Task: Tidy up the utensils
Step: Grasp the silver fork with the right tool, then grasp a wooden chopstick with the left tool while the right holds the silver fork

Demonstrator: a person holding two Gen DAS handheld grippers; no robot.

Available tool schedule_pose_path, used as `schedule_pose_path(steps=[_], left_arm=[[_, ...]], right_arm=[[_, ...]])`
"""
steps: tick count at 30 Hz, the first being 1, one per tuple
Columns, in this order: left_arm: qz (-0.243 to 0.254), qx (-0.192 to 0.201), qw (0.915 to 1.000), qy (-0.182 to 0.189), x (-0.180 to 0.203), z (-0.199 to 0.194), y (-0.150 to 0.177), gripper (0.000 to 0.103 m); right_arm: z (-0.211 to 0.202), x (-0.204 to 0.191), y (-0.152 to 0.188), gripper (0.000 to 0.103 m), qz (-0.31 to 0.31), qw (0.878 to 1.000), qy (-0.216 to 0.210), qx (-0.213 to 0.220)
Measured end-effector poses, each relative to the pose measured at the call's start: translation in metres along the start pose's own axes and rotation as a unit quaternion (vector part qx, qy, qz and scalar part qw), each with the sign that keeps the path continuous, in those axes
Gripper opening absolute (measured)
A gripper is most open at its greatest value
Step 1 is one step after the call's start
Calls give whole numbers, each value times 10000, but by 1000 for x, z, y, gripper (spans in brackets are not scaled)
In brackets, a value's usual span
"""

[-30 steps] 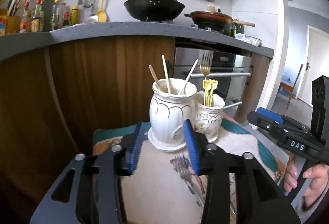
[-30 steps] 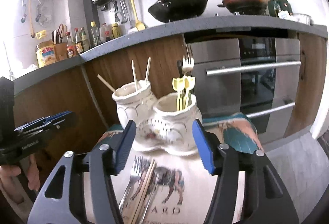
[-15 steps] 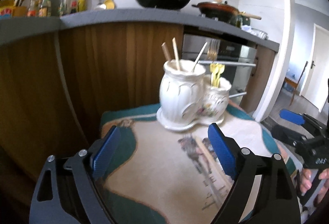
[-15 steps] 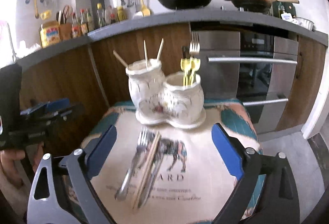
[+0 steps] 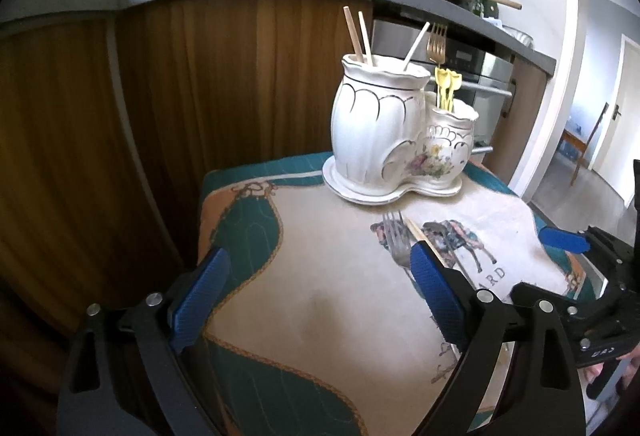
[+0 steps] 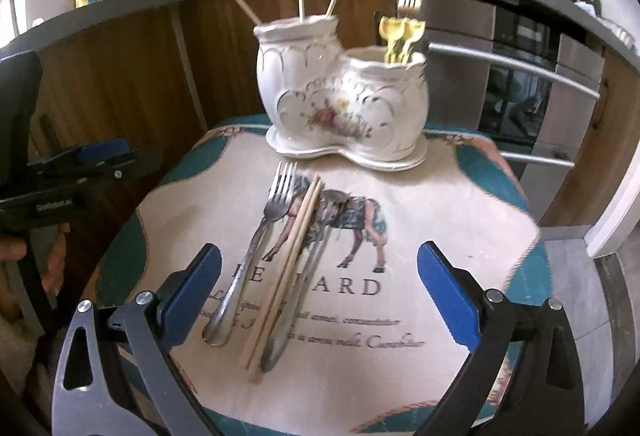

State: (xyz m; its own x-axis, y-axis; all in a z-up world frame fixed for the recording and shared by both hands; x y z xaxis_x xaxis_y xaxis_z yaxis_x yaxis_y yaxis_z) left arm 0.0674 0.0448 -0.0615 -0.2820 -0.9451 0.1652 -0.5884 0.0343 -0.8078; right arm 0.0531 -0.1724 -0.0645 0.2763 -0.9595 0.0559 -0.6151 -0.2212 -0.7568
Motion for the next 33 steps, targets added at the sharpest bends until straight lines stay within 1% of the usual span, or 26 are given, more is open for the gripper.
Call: schedule_pose_path(steps=[1,3,4,6,7,9,14,20,22,23,24,27,29,33], left_arm=[[9,5,10000,-9,-1,0,-1,92],[-26,35,10000,-10,-4,-1,-3,92],[-58,49,10000,-4,-7,-1,-3,92],[-169,87,9998,33,-12,-2,-5,92],[-201,95,9997,42,-13,-2,-7,92],[-243,110,9996,59,-17,-2,-8,92],[-251,93,9996,43,-21,0,-8,92],[-301,115,9995,59,-25,1,-10,92],[-313,123,9994,55,-27,1,-10,92],[-325,124,9994,52,-27,1,-10,92],[-331,124,9994,52,-27,1,-10,92],[-313,129,9994,57,-26,1,-11,92],[-282,129,9995,65,-24,0,-11,92],[-228,70,9997,112,-16,0,-10,92]], right_arm=[[2,-3,0,89,-30,10000,-25,-39],[10,-13,-1,72,-139,9997,-108,-163],[13,-19,-2,67,-178,9994,-173,-234],[21,-29,-3,51,-262,9985,-299,-382],[24,-33,-4,47,-304,9981,-320,-426],[34,-43,-5,36,-410,9973,-296,-532],[62,-52,-10,26,-373,9952,-195,-883],[74,-64,-16,25,-622,9940,97,-889],[74,-68,-15,19,-734,9936,135,-853],[73,-71,-15,10,-814,9931,160,-826],[73,-73,-15,9,-830,9930,182,-816],[72,-66,-16,5,-547,9948,0,-853],[65,-59,-17,5,-363,9966,-96,-739],[34,-38,-25,5,-18,9987,-319,-396]])
Point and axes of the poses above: each gripper's, at about its wrist camera, not at the fingertips, and z roughly the way its jaws point, x to its right, y to its underside, the point moved 1 cm from there along z, roughly the way its jaws point, and after that the axes turned 12 degrees about y, right-handed, at the moved point
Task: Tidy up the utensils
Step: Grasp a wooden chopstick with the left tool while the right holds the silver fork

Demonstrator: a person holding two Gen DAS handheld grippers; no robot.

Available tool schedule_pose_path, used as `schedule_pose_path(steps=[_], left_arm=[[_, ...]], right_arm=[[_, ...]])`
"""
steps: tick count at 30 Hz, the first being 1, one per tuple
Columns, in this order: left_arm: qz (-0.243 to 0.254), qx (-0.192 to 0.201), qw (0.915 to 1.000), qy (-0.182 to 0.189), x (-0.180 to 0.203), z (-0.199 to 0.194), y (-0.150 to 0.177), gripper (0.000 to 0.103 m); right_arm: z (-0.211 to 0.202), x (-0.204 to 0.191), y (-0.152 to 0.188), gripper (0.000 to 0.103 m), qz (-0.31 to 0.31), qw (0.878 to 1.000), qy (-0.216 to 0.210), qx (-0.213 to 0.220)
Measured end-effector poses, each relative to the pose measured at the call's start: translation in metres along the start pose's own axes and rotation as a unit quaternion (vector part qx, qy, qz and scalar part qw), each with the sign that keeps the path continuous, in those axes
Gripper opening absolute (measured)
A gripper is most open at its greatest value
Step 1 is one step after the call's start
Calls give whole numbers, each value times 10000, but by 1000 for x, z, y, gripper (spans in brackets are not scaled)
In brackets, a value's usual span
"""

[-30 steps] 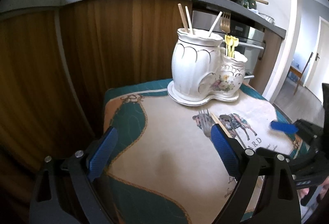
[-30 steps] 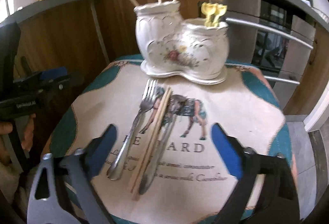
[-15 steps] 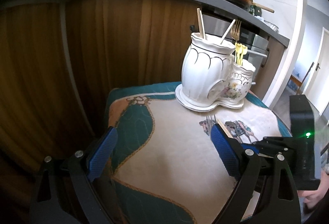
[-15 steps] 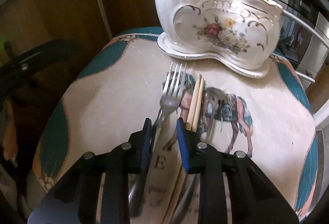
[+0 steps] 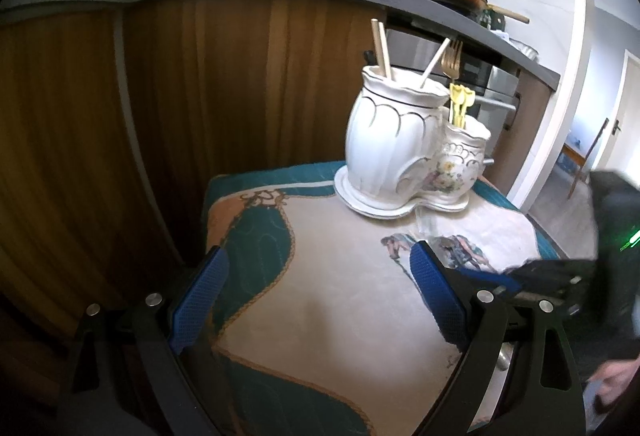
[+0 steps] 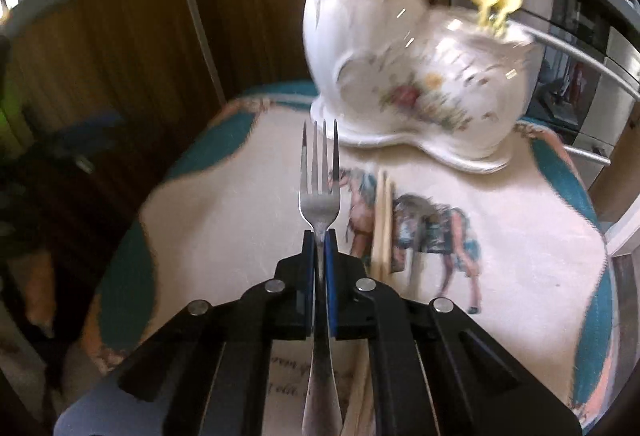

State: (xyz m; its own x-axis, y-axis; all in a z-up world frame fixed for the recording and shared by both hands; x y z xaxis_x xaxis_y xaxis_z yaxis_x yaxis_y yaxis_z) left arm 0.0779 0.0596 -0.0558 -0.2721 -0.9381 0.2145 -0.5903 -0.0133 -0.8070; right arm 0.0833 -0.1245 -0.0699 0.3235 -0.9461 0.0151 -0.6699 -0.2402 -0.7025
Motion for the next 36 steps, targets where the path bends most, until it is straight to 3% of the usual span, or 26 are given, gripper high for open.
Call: schedule_pose_path(steps=[5,12,14,18,21,24,26,28,30,36], left_arm=[[-1,-232,9996,170,16,13,5,92],[10,-866,9957,334,54,57,13,91],[-5,-1070,9936,367,65,71,16,85],[12,-1449,9890,300,81,94,20,60],[-171,-1653,9854,378,82,105,24,53],[-126,-1702,9848,330,86,112,25,52],[69,-1726,9848,180,90,115,26,46],[145,-1758,9841,224,91,114,25,35],[199,-1822,9828,238,88,114,23,30],[282,-1933,9806,141,77,113,18,29]], right_arm=[[-38,31,-8,5,354,9984,-48,441],[-68,67,-13,5,625,9955,-58,703],[-71,78,-10,5,647,9952,16,731],[-62,88,-2,5,745,9953,64,612],[-51,94,2,5,799,9954,69,523],[-46,99,7,5,844,9953,37,477],[-44,101,8,5,874,9950,3,478],[-44,102,8,5,872,9949,-3,498],[-45,104,8,5,877,9948,0,523],[-44,106,9,5,934,9942,-55,528]])
Point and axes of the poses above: each gripper's, at about its wrist camera, not at the fingertips, and z roughly the way its jaws point, x to its right, y to its underside, the point moved 1 cm from there along z, roughly the way its jaws point, and after that the axes turned 12 degrees about y, right-handed, at the moved point
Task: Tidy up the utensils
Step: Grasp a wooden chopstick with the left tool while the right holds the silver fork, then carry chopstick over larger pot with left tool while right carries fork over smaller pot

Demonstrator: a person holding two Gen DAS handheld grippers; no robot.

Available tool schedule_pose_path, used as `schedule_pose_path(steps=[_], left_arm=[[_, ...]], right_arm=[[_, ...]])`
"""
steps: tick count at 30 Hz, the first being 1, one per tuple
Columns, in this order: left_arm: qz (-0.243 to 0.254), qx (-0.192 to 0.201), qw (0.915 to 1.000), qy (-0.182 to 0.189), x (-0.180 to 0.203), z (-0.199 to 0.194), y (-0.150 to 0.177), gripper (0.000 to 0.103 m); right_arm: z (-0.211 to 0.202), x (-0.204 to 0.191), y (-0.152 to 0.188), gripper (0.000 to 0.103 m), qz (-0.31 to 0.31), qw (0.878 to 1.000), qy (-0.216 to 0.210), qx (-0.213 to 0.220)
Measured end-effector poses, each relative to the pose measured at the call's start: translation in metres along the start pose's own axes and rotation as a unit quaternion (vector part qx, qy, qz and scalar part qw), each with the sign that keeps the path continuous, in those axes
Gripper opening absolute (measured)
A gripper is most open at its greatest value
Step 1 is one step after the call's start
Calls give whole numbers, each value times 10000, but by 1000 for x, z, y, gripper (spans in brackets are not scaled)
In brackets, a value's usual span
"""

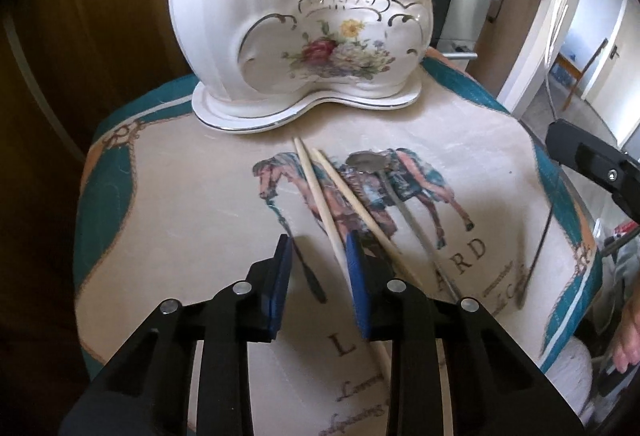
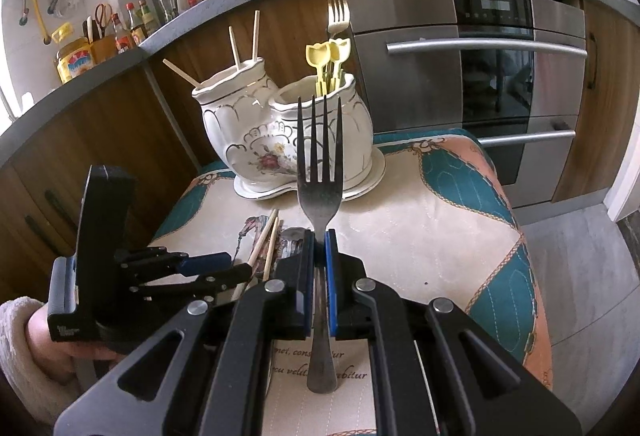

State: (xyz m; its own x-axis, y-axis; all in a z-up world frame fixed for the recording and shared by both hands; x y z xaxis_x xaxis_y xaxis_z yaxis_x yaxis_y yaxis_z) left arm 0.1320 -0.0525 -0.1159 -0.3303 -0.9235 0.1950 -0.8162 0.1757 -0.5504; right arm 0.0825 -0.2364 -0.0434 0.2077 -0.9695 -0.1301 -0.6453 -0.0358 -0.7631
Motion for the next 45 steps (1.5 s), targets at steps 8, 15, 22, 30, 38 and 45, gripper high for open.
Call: schedule_pose_path(steps=[8,15,22,30,38,45], left_arm=[[369,-177,9991,139,5,-1,-4,6],[452,61,9986,255,-1,-24,-1,0],[245,16,9984,500,-2,-25,-7,28],[444,-329,9985,31,7,2,-7,7],[465,-95,9985,264,-6,-14,2,6],[744,1132,9891,569,-5,-78,-4,6]], right_arm=[[-7,-1,-2,5,-6,9998,-136,174],[-20,-5,-11,5,-69,9985,-138,516],[-14,-12,-12,5,-117,9988,-133,450],[-16,-13,-13,5,-163,9988,-120,447],[-23,-8,-22,5,-101,9976,-130,675],[-37,-9,-50,5,-80,9928,-121,1193]])
Point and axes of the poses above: each gripper's, at about its wrist camera, not at the fingertips, and z roughly the way its jaws point, x to its right, y to its underside, the point moved 1 cm from there along z, roughly the way its jaws point, and after that the axes turned 12 degrees about y, right-handed, at the moved point
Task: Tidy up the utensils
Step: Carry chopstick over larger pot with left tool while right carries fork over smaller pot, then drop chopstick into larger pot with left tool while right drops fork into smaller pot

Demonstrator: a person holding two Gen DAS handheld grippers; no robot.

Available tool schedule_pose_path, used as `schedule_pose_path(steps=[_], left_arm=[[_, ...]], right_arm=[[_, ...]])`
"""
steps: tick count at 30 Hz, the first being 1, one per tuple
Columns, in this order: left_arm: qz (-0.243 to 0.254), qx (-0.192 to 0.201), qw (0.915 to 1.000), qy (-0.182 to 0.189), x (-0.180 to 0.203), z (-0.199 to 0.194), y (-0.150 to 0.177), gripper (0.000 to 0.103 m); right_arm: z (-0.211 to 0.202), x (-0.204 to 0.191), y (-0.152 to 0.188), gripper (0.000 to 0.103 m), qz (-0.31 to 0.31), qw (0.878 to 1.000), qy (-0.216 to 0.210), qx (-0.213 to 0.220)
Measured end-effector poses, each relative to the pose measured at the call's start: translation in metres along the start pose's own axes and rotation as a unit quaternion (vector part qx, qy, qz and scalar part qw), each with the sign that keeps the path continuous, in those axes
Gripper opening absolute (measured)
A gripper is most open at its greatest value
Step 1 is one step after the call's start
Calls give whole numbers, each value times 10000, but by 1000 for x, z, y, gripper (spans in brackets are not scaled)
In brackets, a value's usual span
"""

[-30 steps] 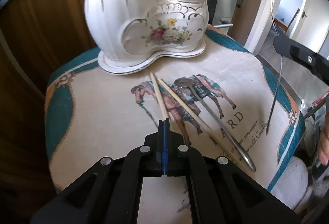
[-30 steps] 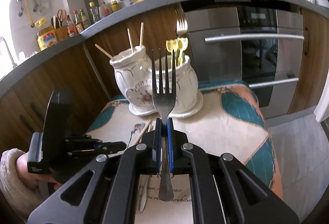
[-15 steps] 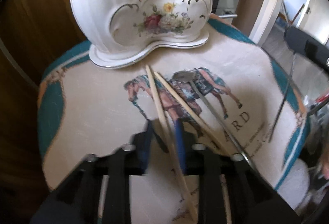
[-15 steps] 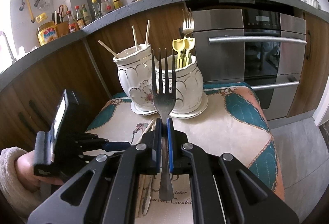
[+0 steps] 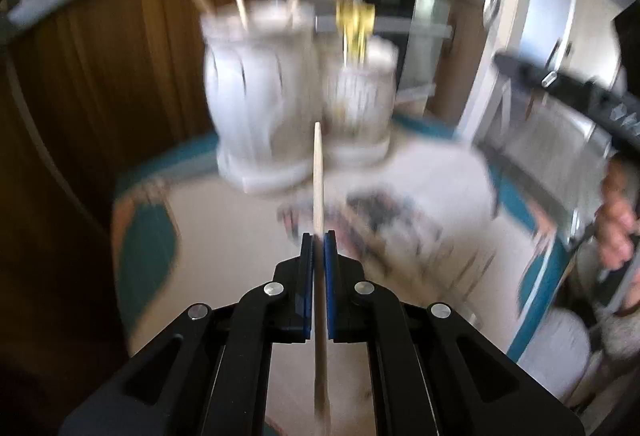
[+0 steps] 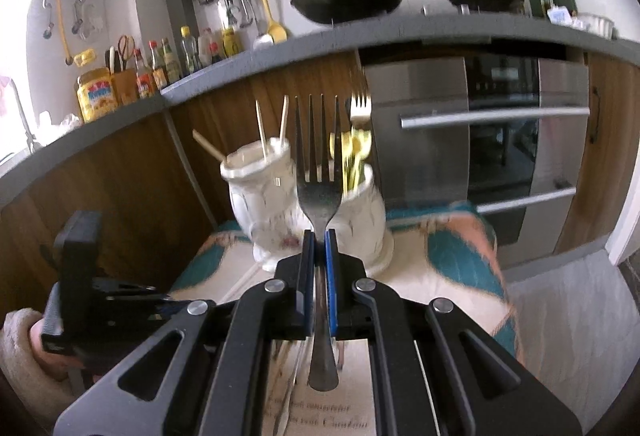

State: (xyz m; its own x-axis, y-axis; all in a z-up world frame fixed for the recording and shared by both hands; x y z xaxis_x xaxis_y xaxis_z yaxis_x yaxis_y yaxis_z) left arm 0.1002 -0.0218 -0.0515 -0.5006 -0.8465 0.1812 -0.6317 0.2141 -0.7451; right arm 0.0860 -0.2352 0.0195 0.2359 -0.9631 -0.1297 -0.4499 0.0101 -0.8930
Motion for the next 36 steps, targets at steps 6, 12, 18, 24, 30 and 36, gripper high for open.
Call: schedule_pose_path(steps=[6,12,18,24,30,36], left_arm=[[408,1711,9844,33,11,-47,-52,6],[227,2788,9601,87,-14,-61,-104,6],[-27,3299,9433,351,-39,-42,-137,6],[20,3394,9405,143,-42,-16,-140,6],[244,3311,9432,120,-38,2,-139,6],[595,3078,9495,153,-32,9,-128,6]], right_arm=[[7,-11,-39,5,-59,9988,-147,458],[18,-16,-77,5,-42,9949,-151,999],[49,-18,-91,5,-31,9912,61,1322],[80,-13,-80,5,-18,9926,200,1195],[98,-5,-65,5,12,9953,165,958],[106,0,-50,5,11,9973,-26,728]])
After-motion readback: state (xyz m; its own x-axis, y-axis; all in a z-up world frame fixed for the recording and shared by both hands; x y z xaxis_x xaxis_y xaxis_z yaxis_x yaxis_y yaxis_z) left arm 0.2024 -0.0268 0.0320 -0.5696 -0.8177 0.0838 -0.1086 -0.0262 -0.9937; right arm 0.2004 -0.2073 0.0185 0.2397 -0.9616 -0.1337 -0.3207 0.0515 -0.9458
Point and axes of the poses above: each gripper's, at about its wrist camera, not at the fingertips, and z roughly the way its jaws point, x to its right, y to its underside, the point moved 1 cm from there along z, roughly the way its jaws point, and after that the axes turned 12 degrees about y, right-handed, at the moved point
